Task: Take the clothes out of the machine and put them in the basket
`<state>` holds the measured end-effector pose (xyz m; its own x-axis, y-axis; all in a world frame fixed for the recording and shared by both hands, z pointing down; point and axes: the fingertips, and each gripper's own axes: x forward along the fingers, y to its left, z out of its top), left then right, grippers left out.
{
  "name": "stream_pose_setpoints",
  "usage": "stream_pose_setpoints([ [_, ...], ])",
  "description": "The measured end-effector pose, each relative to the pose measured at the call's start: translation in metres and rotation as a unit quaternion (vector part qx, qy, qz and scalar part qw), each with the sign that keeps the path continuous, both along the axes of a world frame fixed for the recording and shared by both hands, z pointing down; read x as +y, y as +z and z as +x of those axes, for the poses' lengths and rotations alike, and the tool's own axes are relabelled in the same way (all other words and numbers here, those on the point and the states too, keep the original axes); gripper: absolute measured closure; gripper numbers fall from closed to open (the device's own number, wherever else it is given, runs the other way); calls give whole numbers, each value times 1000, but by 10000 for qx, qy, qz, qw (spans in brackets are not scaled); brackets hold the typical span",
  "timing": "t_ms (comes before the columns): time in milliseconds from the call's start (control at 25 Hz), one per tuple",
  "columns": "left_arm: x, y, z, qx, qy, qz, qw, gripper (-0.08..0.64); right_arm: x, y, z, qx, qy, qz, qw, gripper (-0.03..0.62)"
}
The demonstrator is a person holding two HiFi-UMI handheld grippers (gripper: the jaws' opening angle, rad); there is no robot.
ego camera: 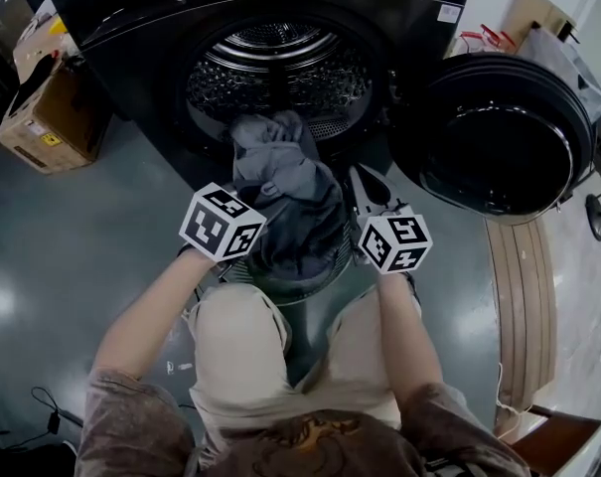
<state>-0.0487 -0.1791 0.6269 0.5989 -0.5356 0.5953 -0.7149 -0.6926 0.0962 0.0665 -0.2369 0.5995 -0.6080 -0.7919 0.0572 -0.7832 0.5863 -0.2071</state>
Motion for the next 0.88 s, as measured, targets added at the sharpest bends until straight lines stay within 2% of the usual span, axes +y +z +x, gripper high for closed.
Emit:
stream_pose_setpoints([
  [120, 1, 2, -8, -168, -72, 61, 9998, 383, 1, -2, -4, 2, -55, 28, 10000, 595],
  [200, 0, 1, -14, -139, -183, 69, 9997, 328, 2, -4, -6, 3, -83, 63, 9999, 595],
  [360, -10, -11, -29, 38, -517, 310, 9982, 309, 4, -6, -3, 4, -47, 90, 9999, 595],
  [480, -30, -10, -39, 10, -729, 453, 9963, 279, 5, -8, 0, -6, 4, 79, 10000, 595],
  [680, -62, 15, -44, -203, -894, 462, 9947, 256, 9, -14, 2, 26, 10, 138, 9999, 595],
  [880, -82, 52, -47, -313, -1041, 282, 9937, 249, 12, -19, 7, 7, 69, 185, 9998, 595],
])
